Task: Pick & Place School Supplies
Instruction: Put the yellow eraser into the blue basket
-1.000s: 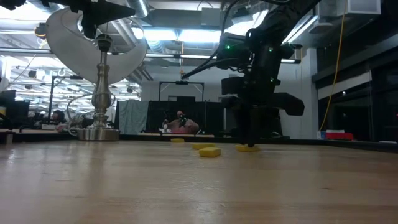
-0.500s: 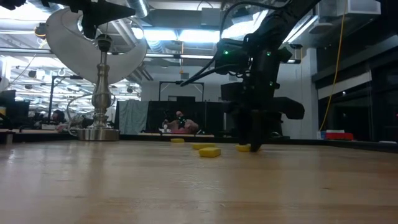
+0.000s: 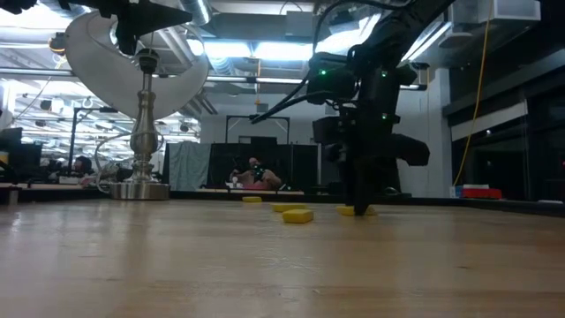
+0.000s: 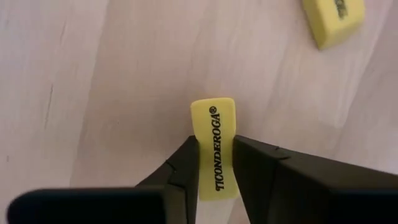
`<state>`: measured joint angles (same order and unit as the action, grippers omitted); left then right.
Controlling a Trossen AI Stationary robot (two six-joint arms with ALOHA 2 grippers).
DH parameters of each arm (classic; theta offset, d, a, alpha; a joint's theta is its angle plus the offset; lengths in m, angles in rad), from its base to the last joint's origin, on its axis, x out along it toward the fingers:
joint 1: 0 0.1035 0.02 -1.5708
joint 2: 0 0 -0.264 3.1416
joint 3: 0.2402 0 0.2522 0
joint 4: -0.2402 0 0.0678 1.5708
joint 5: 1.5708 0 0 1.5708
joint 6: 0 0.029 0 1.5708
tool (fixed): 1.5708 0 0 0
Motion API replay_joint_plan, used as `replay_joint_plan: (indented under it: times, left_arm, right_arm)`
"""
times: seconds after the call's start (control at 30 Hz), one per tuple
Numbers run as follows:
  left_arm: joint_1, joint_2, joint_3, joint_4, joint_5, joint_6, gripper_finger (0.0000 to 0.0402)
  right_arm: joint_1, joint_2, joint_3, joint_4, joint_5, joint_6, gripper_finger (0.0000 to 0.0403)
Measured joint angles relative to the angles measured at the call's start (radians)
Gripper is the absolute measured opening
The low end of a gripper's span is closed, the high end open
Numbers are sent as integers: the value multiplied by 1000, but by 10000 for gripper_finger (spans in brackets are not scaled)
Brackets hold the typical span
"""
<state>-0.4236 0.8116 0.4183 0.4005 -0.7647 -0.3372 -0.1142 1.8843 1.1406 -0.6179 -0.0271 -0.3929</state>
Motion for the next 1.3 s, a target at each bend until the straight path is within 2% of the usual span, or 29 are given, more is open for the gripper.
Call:
replay_joint_plan:
  times: [0.17, 0.37, 0.5, 0.73, 0.97, 1.3]
  left_arm:
    - [0, 0, 0, 0, 7, 7, 180]
    - [0, 0, 0, -1, 32, 1, 180]
    - [0, 0, 0, -1, 55, 7, 180]
    - [0, 0, 0, -8, 139, 7, 180]
    - [0, -1, 0, -19, 228, 7, 180]
    - [0, -1, 0, -40, 269, -1, 180]
  right_arm:
    - [38, -39, 64, -66, -14, 109, 97]
    - [106, -80, 90, -211, -125, 309, 90]
    - [190, -95, 90, -292, -179, 461, 89]
    - [390, -139, 91, -310, -191, 785, 91]
    - [624, -182, 91, -405, -191, 1149, 91]
    - [916, -307, 91, -534, -126, 1726, 91]
